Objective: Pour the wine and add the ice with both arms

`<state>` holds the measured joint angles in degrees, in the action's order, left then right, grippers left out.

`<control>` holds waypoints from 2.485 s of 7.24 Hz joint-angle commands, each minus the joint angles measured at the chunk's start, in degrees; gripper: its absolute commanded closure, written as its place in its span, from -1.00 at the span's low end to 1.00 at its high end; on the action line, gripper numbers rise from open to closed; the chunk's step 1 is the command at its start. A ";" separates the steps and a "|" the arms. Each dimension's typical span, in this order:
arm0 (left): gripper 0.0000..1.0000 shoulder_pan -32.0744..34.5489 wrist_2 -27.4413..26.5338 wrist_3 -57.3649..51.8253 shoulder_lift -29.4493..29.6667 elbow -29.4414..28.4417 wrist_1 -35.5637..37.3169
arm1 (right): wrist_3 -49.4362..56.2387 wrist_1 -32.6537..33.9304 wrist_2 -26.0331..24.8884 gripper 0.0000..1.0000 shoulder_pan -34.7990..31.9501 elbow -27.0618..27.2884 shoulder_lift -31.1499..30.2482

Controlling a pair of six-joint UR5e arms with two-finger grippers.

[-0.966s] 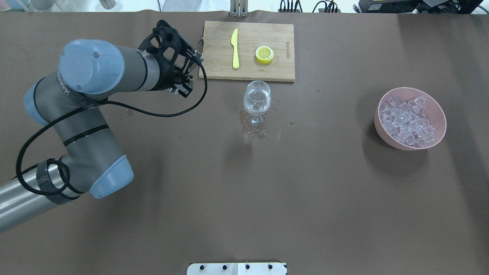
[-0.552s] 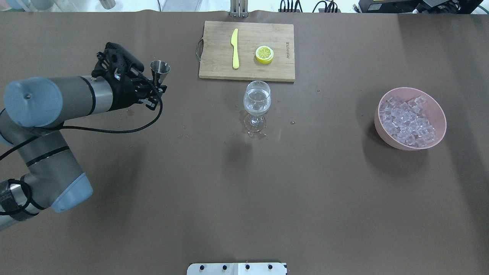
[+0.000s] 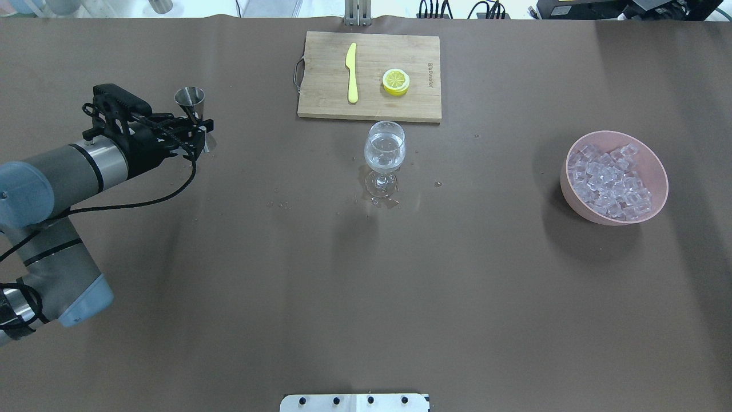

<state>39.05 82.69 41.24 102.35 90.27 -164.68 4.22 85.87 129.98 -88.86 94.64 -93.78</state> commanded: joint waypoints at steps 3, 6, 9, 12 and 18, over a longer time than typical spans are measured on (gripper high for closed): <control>1.00 0.06 -6.30 0.16 -1.44 -15.01 -20.55 | 0.00 0.00 0.01 -1.00 0.00 0.02 0.00; 1.00 -0.11 -9.12 0.16 -1.98 -18.98 -23.84 | 0.09 0.00 0.01 -1.00 0.00 0.02 -0.09; 1.00 -0.64 -9.48 0.16 -1.71 -19.61 -23.41 | 0.00 0.00 0.01 -1.00 0.00 0.02 -0.09; 0.89 -0.82 -9.30 0.16 -1.36 -19.61 -22.18 | 0.00 0.00 0.01 -1.00 0.00 0.10 -0.09; -0.24 -0.91 -8.95 -1.93 -1.80 -19.43 -22.35 | 0.00 0.00 0.01 -1.00 0.00 0.02 0.00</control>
<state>38.20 73.67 40.76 100.51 70.74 -186.87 4.22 85.87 129.99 -88.86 94.66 -93.80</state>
